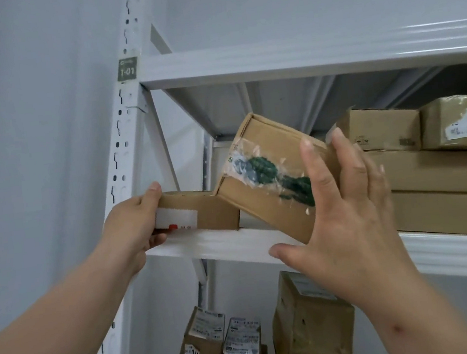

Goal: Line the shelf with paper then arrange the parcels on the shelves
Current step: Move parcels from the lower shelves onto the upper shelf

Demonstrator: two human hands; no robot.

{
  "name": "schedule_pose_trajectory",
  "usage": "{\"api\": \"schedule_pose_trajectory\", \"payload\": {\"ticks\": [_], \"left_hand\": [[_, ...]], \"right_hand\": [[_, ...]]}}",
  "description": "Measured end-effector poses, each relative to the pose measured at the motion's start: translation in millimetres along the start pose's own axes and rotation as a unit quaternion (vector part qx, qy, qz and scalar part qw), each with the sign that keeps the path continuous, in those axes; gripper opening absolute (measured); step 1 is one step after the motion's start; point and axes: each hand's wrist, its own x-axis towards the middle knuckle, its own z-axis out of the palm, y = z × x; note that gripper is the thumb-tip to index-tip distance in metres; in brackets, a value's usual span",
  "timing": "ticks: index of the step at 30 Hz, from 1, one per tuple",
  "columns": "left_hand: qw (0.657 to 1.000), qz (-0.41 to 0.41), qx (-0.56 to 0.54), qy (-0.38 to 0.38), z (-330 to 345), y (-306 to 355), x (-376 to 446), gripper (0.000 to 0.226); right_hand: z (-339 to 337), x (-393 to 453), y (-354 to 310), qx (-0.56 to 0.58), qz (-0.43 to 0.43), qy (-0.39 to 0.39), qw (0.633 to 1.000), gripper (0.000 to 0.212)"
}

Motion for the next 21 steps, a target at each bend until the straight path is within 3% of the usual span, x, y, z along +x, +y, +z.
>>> {"api": "schedule_pose_trajectory", "payload": {"ticks": [5, 11, 17, 21], "left_hand": [[0.988, 0.071, 0.135, -0.001, -3.5, -2.7, 6.6, 0.044], [0.946, 0.182, 0.268, 0.014, -5.8, -4.5, 11.5, 0.036], [0.871, 0.237, 0.431, 0.008, -7.2, -17.3, 17.6, 0.048], [0.813, 0.286, 0.506, -0.019, -0.9, -24.5, 19.1, 0.052]], "right_hand": [[8.6, 15.5, 6.6, -0.030, 0.006, 0.010, 0.999, 0.129], [3.6, 20.4, 25.2, -0.089, -0.044, -0.073, 0.992, 0.109], [8.9, 19.2, 23.4, -0.082, -0.029, -0.149, 0.985, 0.096], [18.9, 13.3, 18.4, -0.082, 0.002, -0.134, 0.988, 0.087]]}}
